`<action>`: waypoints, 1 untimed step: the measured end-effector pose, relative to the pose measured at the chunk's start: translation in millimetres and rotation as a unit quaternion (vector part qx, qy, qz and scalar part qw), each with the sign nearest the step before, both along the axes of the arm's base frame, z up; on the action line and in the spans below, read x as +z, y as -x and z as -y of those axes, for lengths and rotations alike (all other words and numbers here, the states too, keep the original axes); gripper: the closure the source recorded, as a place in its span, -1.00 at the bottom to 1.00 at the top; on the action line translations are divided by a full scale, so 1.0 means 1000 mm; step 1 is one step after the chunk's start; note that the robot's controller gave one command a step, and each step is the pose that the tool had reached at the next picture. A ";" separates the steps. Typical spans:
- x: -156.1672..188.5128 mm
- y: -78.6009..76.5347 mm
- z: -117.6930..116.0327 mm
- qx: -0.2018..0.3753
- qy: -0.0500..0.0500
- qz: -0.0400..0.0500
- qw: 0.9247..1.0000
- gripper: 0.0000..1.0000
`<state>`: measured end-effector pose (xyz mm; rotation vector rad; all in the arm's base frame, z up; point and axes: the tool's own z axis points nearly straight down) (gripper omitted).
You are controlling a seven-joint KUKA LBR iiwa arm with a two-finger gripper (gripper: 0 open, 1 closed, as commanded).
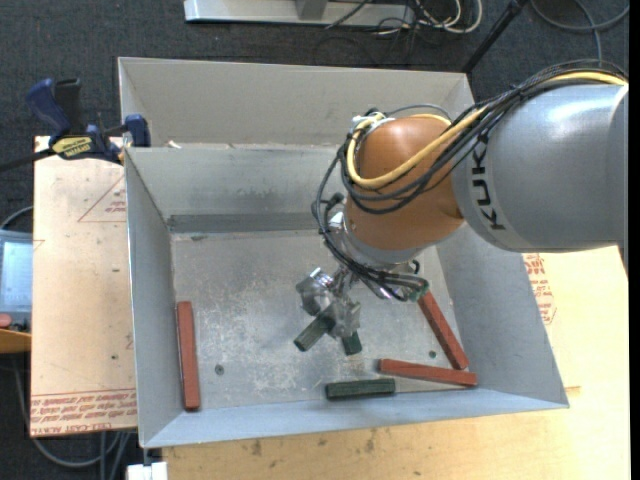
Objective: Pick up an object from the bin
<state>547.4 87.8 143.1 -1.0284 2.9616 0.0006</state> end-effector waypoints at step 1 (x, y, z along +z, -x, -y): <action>0.027 -0.001 -0.001 -0.001 0.000 0.000 1.000 1.00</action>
Offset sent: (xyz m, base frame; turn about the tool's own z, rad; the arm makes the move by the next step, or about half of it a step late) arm 0.0001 0.0000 0.0252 0.0000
